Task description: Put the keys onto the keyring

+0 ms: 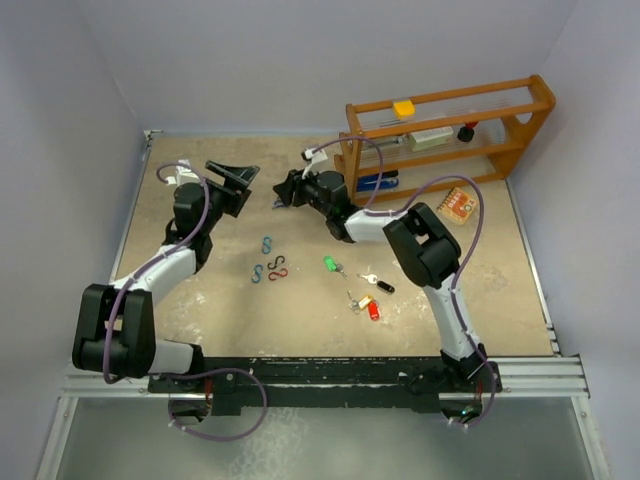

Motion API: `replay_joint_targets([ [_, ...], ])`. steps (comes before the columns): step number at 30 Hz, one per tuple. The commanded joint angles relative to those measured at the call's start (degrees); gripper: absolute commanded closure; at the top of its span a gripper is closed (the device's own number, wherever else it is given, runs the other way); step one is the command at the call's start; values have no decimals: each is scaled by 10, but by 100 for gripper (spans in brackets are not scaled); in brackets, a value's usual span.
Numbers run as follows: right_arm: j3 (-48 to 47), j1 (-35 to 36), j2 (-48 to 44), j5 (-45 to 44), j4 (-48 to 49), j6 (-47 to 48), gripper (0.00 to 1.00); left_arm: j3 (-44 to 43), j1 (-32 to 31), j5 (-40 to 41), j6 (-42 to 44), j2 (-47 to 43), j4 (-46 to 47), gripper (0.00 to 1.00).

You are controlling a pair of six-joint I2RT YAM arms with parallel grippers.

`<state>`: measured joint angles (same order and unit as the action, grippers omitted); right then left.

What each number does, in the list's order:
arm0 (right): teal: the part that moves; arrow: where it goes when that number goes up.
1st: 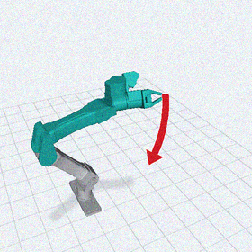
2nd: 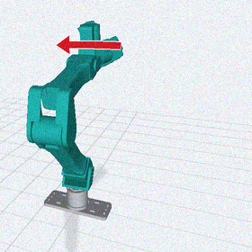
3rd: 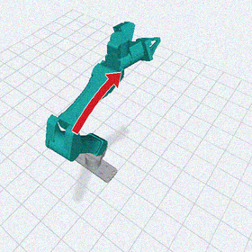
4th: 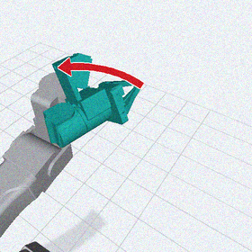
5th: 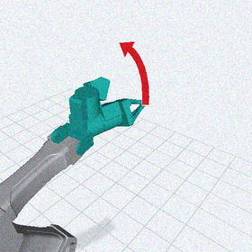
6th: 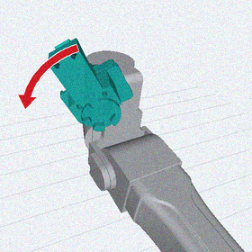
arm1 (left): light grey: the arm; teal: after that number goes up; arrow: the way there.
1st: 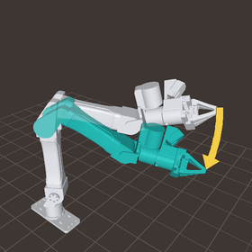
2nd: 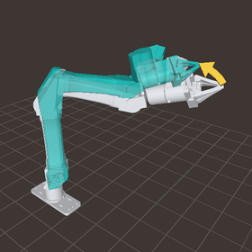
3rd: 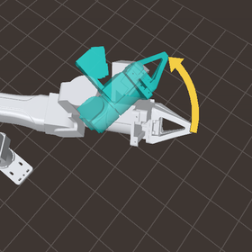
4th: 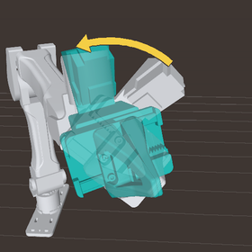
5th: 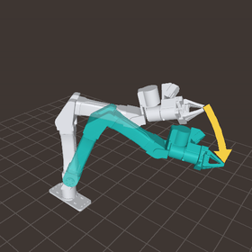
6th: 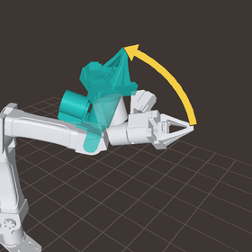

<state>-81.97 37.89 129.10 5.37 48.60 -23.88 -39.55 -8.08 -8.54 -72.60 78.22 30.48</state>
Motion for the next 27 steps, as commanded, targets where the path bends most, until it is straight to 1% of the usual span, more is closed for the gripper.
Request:
replay_joint_targets([
  [1, -18, 5, -7, 19, -8, 8, 45, 4, 9, 3, 16, -6, 12, 16],
  [3, -3, 5, -18, 15, -3, 11, 43, 5, 10, 5, 23, -5, 10, 16],
  [7, 55, 5, -72, -3, 14, 18, 43, 3, 10, 16, 48, -1, -7, 16],
  [11, 124, 5, -144, -37, -16, 20, 39, 0, 10, 39, 81, 6, -41, 16],
  [13, 150, 4, -184, -55, -48, 27, 32, -1, 10, 47, 96, 13, -48, 16],
  [15, 162, 5, -221, -77, -101, 28, 28, -6, 10, 52, 114, 24, -58, 17],
  [18, 179, 4, -274, -97, -170, 28, 26, -15, 9, 66, 146, 36, -81, 22],
  [22, 179, 5, -330, -126, -277, 27, 23, -36, 0, 95, 191, 50, -133, 23],
  [25, 179, 4, -359, -145, -356, 25, 22, -59, -31, 137, 237, 57, -186, 24],
  [27, 187, 4, -378, -145, -391, 14, 22, -83, -62, 182, 273, 65, -234, 24],
])
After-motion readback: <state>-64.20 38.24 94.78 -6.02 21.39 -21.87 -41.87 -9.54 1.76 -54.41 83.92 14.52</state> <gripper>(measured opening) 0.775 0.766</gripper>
